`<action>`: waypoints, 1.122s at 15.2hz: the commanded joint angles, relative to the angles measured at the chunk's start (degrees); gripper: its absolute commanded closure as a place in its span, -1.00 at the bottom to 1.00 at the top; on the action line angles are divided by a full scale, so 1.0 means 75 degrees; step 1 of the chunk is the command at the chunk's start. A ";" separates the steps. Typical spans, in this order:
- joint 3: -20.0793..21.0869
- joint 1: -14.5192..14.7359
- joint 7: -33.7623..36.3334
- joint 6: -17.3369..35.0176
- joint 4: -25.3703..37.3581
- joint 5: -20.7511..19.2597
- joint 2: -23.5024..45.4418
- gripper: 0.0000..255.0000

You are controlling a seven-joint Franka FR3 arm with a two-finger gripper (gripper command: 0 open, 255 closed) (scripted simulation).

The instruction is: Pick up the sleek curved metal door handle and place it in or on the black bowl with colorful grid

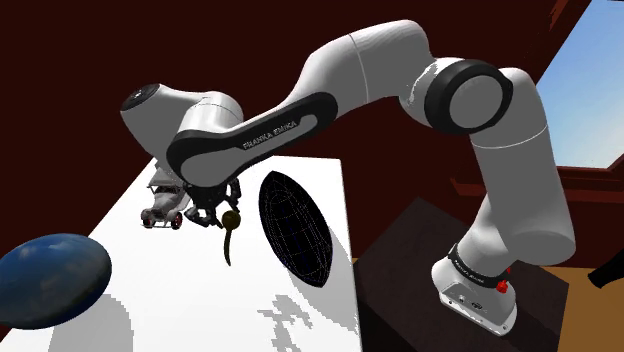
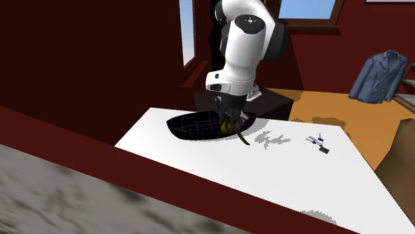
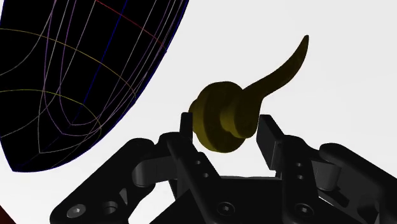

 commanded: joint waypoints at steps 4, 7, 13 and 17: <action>0.0038 0.0021 -0.0084 -0.0403 0.0292 0.0069 -0.0130 1.00; 0.0072 -0.0188 -0.0183 -0.0313 -0.0104 0.0154 -0.0458 1.00; 0.0122 -0.1319 -0.0866 0.0629 -0.2425 0.0582 -0.2045 1.00; 0.0039 -0.1935 -0.1483 0.1116 -0.3636 0.0871 -0.2972 1.00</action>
